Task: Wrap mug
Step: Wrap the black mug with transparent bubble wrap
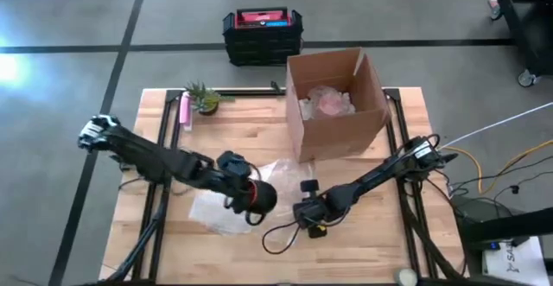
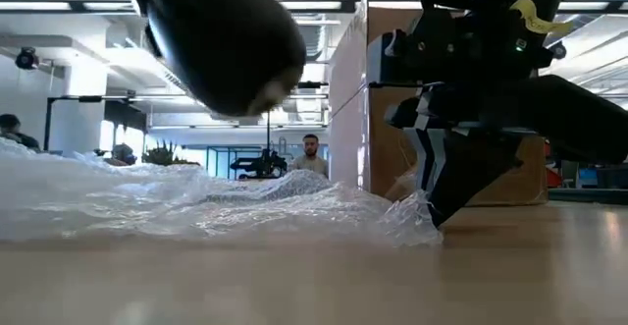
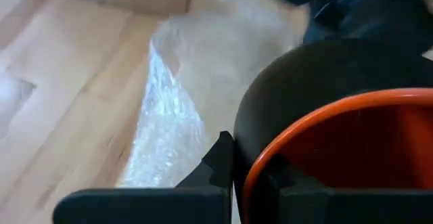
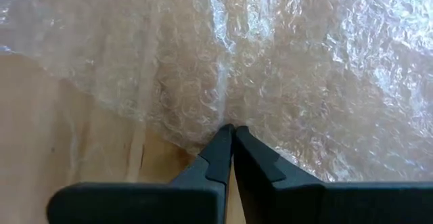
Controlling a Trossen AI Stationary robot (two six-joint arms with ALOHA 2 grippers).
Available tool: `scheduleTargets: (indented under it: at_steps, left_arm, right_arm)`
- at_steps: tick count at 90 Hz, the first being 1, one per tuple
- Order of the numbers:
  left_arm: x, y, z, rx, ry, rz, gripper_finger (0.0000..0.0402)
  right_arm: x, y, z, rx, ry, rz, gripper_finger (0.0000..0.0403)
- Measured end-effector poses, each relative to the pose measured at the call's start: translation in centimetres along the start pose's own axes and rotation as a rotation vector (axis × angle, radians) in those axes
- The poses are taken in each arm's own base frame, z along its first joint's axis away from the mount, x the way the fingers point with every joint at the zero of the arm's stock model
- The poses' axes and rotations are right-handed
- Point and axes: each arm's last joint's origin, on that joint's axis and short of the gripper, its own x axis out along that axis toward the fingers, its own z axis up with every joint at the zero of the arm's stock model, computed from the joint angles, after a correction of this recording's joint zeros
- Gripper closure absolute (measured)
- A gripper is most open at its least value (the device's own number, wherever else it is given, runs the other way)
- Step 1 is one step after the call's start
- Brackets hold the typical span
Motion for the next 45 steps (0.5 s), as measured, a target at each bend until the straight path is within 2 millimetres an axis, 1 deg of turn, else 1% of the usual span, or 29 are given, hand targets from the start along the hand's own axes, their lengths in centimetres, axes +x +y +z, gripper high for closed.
scheduleTargets:
  at_steps: [7, 14, 21, 36, 45]
  left_arm:
    - [1.9, -0.5, -0.6, 0.019, 0.042, 0.027, 0.04]
    - [3.1, -0.8, -0.8, 0.029, 0.066, 0.044, 0.04]
    - [3.5, -0.9, -0.3, 0.041, 0.075, 0.051, 0.04]
    - [3.5, -1.9, 2.4, 0.044, 0.022, -0.001, 0.04]
    - [4.9, -2.1, 2.4, 0.094, 0.074, 0.008, 0.0399]
  right_arm:
    - [0.0, 0.0, 0.0, 0.0, 0.0, 0.003, 0.0401]
    - [0.0, 0.0, 0.0, 0.0, 0.0, 0.004, 0.0401]
    - [0.0, 0.0, 0.0, -0.002, 0.0, 0.005, 0.0401]
    - [0.0, 0.0, 0.0, -0.008, -0.001, 0.007, 0.0401]
    - [0.0, 0.0, 0.0, -0.008, -0.001, 0.008, 0.0401]
